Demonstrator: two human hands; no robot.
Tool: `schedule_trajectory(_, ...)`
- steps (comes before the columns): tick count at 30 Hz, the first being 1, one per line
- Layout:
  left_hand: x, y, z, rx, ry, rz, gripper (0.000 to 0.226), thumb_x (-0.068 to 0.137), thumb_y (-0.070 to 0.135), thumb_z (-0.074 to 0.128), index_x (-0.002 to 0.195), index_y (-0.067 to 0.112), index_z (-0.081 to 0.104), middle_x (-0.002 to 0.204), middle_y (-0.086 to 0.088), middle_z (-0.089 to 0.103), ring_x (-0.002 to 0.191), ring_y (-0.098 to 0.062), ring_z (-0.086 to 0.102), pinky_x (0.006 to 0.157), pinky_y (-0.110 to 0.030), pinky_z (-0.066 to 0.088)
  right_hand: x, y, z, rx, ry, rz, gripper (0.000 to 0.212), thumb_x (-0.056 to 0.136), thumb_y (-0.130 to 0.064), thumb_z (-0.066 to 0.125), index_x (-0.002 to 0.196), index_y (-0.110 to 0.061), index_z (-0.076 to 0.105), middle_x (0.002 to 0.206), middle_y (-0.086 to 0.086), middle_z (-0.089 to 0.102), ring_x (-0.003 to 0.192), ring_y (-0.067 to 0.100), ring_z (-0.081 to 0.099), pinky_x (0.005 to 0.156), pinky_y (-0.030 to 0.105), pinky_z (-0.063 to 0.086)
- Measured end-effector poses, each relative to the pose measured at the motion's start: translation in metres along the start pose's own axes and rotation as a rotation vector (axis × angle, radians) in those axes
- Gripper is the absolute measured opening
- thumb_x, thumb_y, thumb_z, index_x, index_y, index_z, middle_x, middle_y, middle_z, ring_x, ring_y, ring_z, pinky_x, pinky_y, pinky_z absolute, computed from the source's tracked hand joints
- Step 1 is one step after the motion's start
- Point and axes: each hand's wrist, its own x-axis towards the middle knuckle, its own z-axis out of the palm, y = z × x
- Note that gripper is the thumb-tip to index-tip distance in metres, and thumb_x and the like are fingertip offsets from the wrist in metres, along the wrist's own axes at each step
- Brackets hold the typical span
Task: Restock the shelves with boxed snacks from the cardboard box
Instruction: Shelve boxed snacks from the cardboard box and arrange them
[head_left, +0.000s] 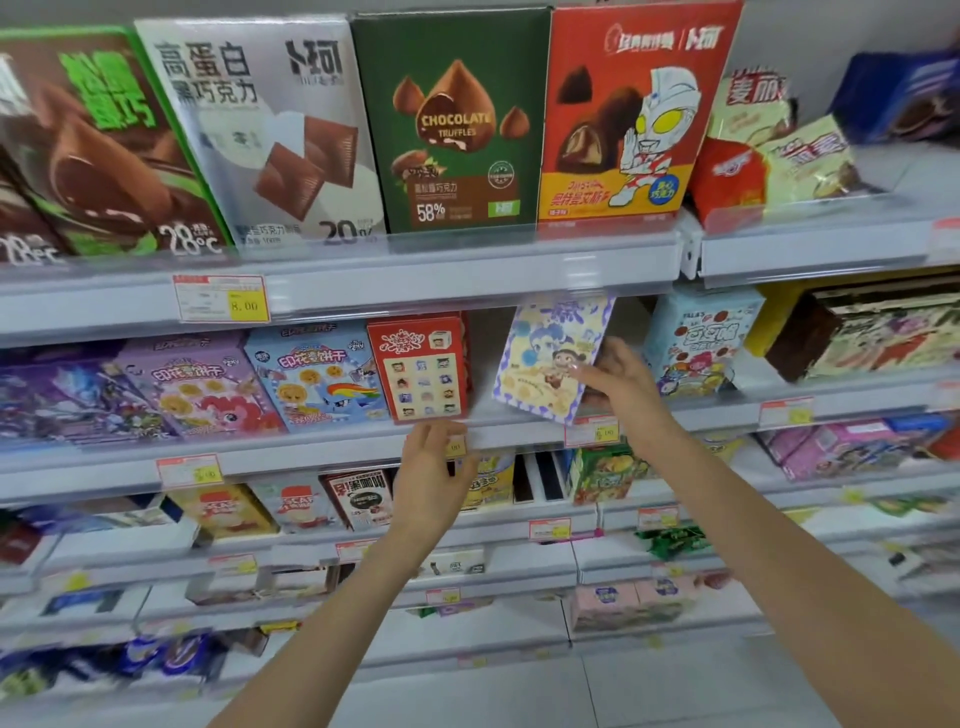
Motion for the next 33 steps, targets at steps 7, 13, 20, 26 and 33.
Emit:
schedule_trajectory(7, 0.008, -0.02, -0.011, 0.114, 0.133, -0.095, 0.043, 0.086, 0.018, 0.063, 0.124, 0.006, 0.047, 0.127, -0.012, 0.042, 0.109, -0.03, 0.052, 0.073, -0.037, 0.049, 0.053, 0.005, 0.012, -0.175, 0.006, -0.019, 0.054, 0.083, 0.005, 0.064, 0.13, -0.007, 0.042, 0.124, 0.013, 0.057, 0.108, 0.023, 0.057, 0.099, 0.041, 0.046)
schedule_trajectory(13, 0.018, -0.022, -0.015, 0.06, 0.106, -0.185, 0.059, 0.088, 0.02, 0.061, 0.136, 0.005, 0.032, 0.135, -0.011, 0.034, 0.116, -0.027, 0.048, 0.08, -0.037, 0.045, 0.057, 0.01, 0.005, -0.226, -0.039, -0.027, 0.057, 0.082, 0.012, 0.06, 0.133, -0.004, 0.041, 0.121, 0.012, 0.057, 0.109, 0.021, 0.054, 0.098, 0.038, 0.045)
schedule_trajectory(20, 0.03, -0.017, -0.015, -0.022, 0.121, -0.249, 0.062, 0.087, 0.024, 0.062, 0.135, 0.004, 0.03, 0.133, -0.012, 0.036, 0.114, -0.028, 0.051, 0.084, -0.041, 0.047, 0.053, 0.016, -0.01, -0.223, -0.088, -0.005, 0.059, 0.082, 0.012, 0.059, 0.134, -0.008, 0.04, 0.127, 0.009, 0.055, 0.12, 0.022, 0.051, 0.104, 0.04, 0.041)
schedule_trajectory(26, 0.032, -0.016, -0.013, -0.04, 0.154, -0.275, 0.067, 0.086, 0.022, 0.063, 0.138, 0.003, 0.025, 0.135, -0.014, 0.032, 0.115, -0.029, 0.048, 0.084, -0.04, 0.045, 0.049, 0.015, 0.015, -0.217, -0.17, 0.005, 0.061, 0.083, 0.011, 0.059, 0.137, -0.008, 0.038, 0.123, 0.003, 0.054, 0.112, 0.015, 0.051, 0.093, 0.029, 0.044)
schedule_trajectory(33, 0.032, -0.02, -0.013, -0.056, 0.119, -0.259, 0.066, 0.086, 0.024, 0.063, 0.137, 0.005, 0.027, 0.134, -0.012, 0.031, 0.111, -0.028, 0.052, 0.084, -0.042, 0.048, 0.052, 0.018, 0.024, -0.245, -0.208, 0.002, 0.059, 0.083, 0.007, 0.061, 0.136, -0.009, 0.039, 0.131, 0.009, 0.054, 0.115, 0.018, 0.052, 0.095, 0.033, 0.046)
